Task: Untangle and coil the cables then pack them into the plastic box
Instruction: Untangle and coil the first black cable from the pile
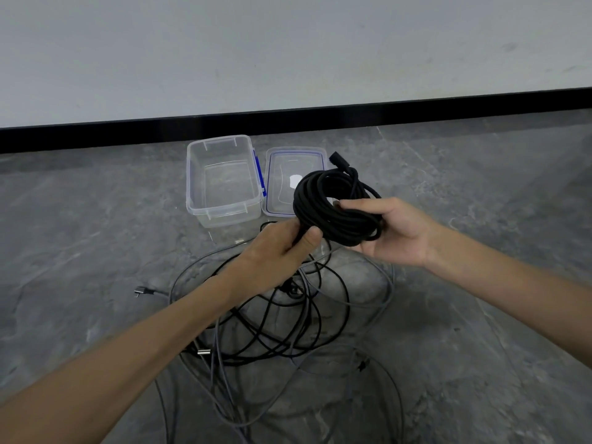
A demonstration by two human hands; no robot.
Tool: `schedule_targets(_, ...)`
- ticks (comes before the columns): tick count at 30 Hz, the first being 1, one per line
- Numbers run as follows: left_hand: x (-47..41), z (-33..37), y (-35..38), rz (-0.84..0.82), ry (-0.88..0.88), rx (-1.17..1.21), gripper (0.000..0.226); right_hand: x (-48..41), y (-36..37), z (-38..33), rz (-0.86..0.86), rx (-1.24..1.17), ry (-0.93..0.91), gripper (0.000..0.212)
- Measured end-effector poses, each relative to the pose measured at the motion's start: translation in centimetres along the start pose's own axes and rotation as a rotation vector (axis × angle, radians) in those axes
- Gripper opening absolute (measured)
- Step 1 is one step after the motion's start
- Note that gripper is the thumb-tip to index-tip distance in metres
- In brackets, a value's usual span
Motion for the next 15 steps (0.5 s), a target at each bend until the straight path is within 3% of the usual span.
schedule_targets(8,-0.19,-0.44,-0.19,0.021,-0.144,0.095,0.045,0.14,0.15,0.12,0.11,0.027,-0.048,0.007)
schedule_targets(12,-0.57,-0.35,-0.33,0.0,-0.217,0.13,0.045,-0.3,0.07,-0.1,0.159,0.073,-0.09,0.02)
schedule_targets(15,-0.87,-0.37,-0.42,-0.007,-0.297,0.146,0.046,-0.6,0.11,-0.21,0.192,0.097,-0.12,0.044)
Point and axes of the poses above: each hand's wrist, its own x-axis away from the middle knuckle, its own y-axis out of the palm, z = x × y, the point moved 2 cm from there along -x, towards the middle knuckle, and after that the axes turned 12 degrees about -y, right-handed, at the moved point
